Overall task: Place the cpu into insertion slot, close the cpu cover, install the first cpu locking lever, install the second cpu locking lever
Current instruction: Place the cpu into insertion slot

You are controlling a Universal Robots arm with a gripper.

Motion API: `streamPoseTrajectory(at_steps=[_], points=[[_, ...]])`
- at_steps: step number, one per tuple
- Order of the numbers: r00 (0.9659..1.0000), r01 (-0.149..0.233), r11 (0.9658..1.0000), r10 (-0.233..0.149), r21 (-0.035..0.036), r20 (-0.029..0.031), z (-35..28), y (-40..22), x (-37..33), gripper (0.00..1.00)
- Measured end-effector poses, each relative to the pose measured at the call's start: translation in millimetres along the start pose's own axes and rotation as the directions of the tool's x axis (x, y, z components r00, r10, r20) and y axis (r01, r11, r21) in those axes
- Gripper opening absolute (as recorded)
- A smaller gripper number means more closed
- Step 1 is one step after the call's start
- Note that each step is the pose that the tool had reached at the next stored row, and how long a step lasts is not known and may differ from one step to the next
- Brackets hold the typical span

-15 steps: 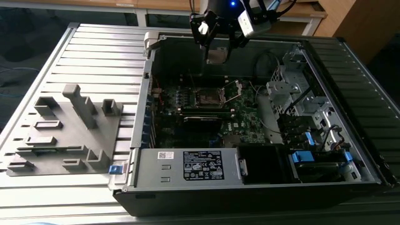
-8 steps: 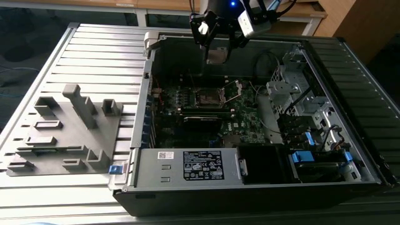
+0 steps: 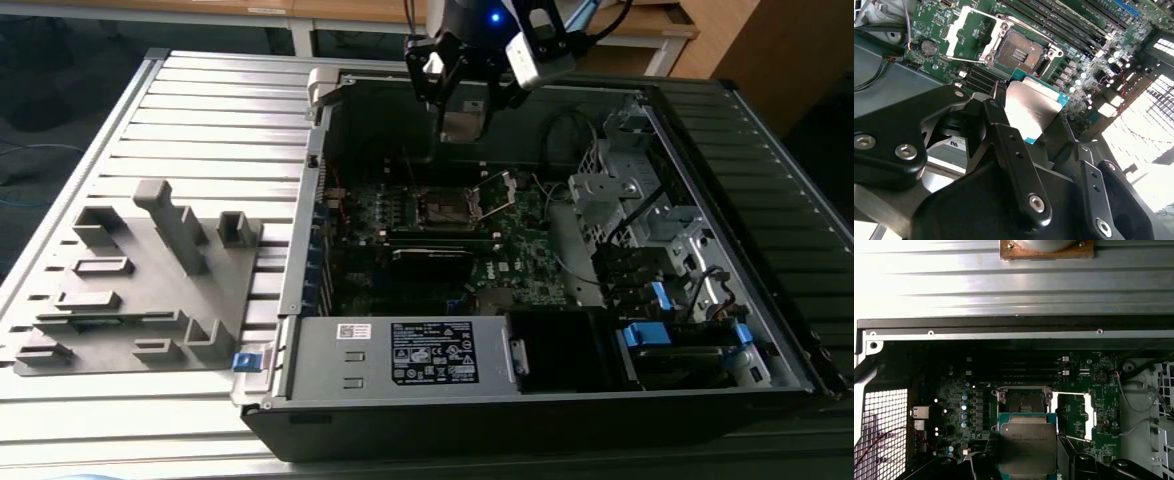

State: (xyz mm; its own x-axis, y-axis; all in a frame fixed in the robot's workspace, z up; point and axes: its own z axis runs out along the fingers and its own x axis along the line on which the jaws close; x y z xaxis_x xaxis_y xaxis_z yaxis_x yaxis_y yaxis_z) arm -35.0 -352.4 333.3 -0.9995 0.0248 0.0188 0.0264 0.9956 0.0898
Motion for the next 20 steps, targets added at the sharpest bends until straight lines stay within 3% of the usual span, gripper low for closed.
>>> streamPoseTrajectory(at_steps=[7, 20], points=[[1.0, 0.0, 1.0, 0.0, -0.0001, 0.0042, 11.5, -1.1, -0.2, 0.54], [1.0, 0.0, 1.0, 0.0, 0.0, 0.0042, 13.6, -1.3, -0.2, 0.54]])
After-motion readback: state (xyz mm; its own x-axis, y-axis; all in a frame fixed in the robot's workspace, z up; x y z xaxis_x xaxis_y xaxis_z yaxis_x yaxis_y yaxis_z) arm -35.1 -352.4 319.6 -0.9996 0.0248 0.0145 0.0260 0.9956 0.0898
